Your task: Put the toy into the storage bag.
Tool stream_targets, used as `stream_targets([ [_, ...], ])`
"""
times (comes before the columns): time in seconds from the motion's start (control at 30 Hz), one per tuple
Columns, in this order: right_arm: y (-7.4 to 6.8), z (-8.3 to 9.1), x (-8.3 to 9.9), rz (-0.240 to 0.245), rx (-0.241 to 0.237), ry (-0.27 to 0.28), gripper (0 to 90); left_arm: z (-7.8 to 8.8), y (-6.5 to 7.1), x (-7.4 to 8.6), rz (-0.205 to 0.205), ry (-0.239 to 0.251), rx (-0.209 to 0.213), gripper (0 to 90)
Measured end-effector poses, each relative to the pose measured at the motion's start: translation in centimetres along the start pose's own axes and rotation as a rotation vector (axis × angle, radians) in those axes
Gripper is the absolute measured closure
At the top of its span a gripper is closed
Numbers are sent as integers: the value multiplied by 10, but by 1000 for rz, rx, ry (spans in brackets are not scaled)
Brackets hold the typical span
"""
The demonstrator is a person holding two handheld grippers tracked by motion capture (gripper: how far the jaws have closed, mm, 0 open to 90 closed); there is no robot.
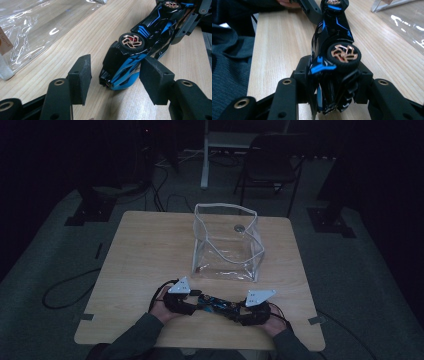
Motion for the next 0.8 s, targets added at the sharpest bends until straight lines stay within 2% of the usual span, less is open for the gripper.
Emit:
stream_targets([
  [0.2, 0, 10, -6, -4, 18, 55, 580, 1, -1, 0, 4, 0, 9, 433],
  [0.4, 1, 13, -10, -31, -1, 103, 579, -6, 6, 2, -18, -24, 40, 448],
  [0.53, 2, 15, -15, -42, 3, 153, 580, -8, 6, 2, -13, -32, 36, 451],
  [0.8, 6, 15, -16, -47, 20, 218, 575, -9, 5, 2, -2, -32, 25, 468],
])
Point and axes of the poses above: each handheld gripper's, and its own axes: z roughly backward along the jaws, x roughly out of its underside, y roughly to its right, the point moved 5 cm from there along -z, roughly forward along the jaws, and after that the axes turned 4 degrees about z, right-handed, at the moved point
